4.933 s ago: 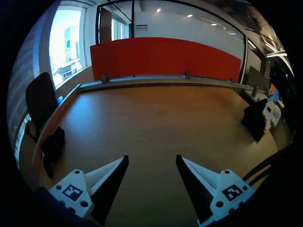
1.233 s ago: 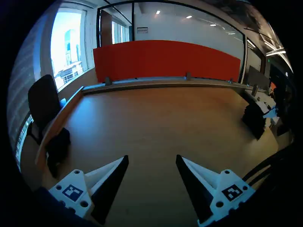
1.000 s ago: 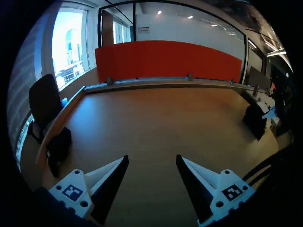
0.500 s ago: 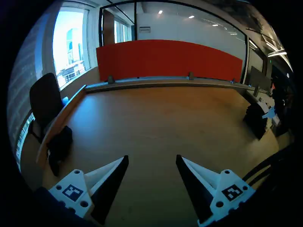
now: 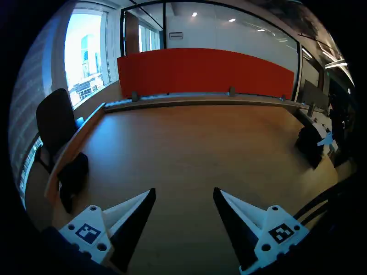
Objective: Fold towel
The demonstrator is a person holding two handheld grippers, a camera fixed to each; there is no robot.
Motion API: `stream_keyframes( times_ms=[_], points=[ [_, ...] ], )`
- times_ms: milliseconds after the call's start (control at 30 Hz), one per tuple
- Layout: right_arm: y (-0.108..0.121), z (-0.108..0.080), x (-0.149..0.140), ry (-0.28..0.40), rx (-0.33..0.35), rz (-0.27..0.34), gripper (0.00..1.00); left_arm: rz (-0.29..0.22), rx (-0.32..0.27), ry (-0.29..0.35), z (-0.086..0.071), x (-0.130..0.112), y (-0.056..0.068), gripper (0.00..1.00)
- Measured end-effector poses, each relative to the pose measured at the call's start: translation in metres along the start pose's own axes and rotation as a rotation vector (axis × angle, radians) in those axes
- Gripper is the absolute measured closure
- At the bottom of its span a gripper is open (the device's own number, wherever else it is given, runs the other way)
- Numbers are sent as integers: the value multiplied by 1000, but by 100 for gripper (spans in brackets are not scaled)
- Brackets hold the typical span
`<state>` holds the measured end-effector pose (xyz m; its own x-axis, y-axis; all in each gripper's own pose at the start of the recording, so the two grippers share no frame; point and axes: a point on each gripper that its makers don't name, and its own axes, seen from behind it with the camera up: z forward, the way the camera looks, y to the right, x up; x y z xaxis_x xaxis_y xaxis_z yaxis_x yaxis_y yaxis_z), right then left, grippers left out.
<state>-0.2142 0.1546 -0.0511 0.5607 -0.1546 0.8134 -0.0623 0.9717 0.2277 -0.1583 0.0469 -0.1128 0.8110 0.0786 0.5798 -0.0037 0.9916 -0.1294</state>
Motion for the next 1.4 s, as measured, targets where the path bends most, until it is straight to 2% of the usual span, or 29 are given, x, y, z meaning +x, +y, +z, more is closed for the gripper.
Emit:
stream_keyframes(
  times_ms=[367,533,700,833,967,1033,1167,1400],
  points=[
    [0,0,-4,-15,6,7,83,0,1,-1,2,0,-1,7],
    [-2,-7,8,33,4,14,82,1,3,-1,2,1,-2,7],
    [-3,-14,16,61,2,17,74,-3,3,-1,3,2,-2,7],
    [-2,-18,20,77,-3,12,61,-2,1,1,4,3,-1,7],
    [0,-23,23,98,-15,6,32,0,1,3,4,4,-1,7],
    [1,-25,25,111,-22,6,26,-1,1,4,4,4,-1,7],
    [4,-27,27,131,-44,10,2,-3,1,8,4,5,-2,7],
    [4,-30,25,150,-57,36,0,-4,-1,13,5,8,-3,7]
  ],
)
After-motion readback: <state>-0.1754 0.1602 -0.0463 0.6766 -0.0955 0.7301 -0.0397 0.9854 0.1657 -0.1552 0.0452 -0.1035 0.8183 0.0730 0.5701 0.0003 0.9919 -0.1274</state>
